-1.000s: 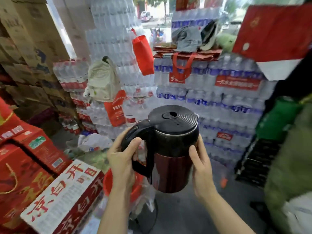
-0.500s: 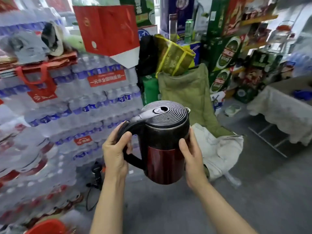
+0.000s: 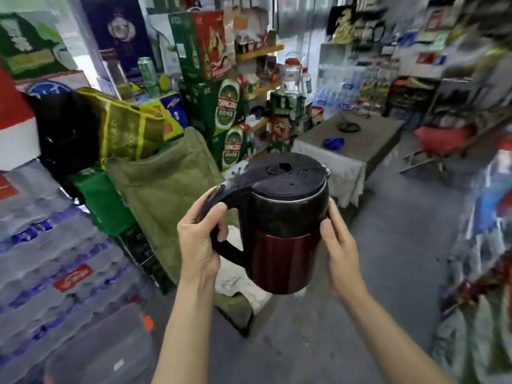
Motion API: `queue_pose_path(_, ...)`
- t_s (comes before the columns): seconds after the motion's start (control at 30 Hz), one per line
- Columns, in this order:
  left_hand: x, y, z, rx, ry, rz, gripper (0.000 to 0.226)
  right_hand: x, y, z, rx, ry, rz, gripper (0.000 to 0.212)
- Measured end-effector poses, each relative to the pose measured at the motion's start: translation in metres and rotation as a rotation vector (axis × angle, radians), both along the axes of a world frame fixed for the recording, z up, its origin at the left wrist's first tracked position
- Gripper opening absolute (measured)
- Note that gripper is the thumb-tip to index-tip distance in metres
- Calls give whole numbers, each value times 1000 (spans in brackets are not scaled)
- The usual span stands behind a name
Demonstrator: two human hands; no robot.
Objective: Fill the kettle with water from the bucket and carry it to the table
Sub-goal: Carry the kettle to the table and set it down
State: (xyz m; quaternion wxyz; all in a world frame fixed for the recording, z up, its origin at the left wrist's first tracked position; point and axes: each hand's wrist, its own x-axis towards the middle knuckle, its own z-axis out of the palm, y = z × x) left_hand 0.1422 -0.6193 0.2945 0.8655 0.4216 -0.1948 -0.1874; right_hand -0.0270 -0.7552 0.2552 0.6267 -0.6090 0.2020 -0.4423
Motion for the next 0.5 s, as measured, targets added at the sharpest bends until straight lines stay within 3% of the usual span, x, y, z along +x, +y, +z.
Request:
queue_pose_path(0.2,-9,-104,0,-28,21,-172,58,-19,-76,3,-19,-22,-122,61)
queue_pose_path(0.5,11,-261,-17,38,10,-461,44,-22,-188,-13,65,-98,-261,63)
